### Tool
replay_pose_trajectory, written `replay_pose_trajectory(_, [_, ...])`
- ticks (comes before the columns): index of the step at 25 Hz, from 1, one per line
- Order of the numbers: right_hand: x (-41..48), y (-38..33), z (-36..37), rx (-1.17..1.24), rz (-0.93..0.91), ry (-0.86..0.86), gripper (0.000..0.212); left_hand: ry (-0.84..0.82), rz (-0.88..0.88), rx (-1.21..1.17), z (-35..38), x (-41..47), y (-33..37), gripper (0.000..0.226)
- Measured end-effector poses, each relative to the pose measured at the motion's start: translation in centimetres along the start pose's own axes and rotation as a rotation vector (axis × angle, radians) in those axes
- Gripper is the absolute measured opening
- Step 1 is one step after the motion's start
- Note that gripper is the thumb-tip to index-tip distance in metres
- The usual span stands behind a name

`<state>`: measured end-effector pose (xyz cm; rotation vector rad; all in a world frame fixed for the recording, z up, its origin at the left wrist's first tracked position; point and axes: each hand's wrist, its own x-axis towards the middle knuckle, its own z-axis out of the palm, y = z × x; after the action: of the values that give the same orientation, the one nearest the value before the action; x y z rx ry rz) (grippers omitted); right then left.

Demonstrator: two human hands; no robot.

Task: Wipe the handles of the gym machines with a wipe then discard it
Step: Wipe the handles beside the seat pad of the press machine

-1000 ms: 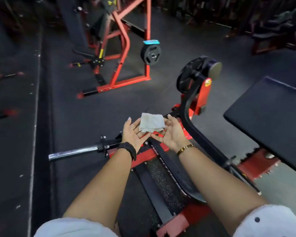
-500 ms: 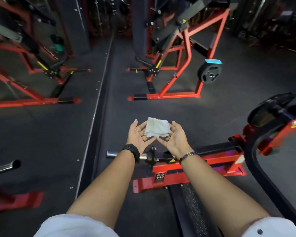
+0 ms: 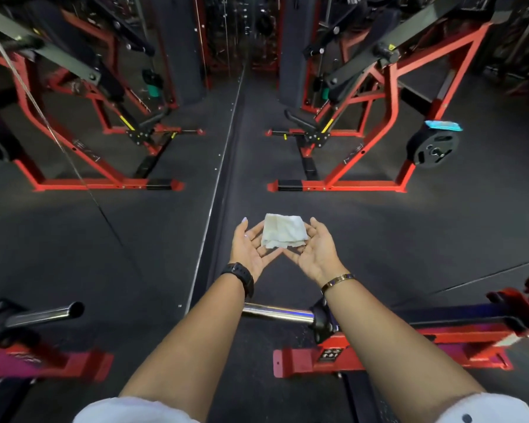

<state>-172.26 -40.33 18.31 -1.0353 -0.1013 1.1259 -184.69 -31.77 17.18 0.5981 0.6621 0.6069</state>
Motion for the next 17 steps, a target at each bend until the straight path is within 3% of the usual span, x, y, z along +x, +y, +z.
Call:
replay_pose_trajectory(7, [9.1,-3.5,2.1,0.027,-0.046,-0.009,0.043,-0.025,0.009,0.062,2.0,8.9,4.1,0.053])
replay_pose_trajectory(17, [20.3,-15.1,3.0,0.15,-0.218,0.068,0.037,-0.21,-0.068,0.171,11.9,23.8,9.7,0.052])
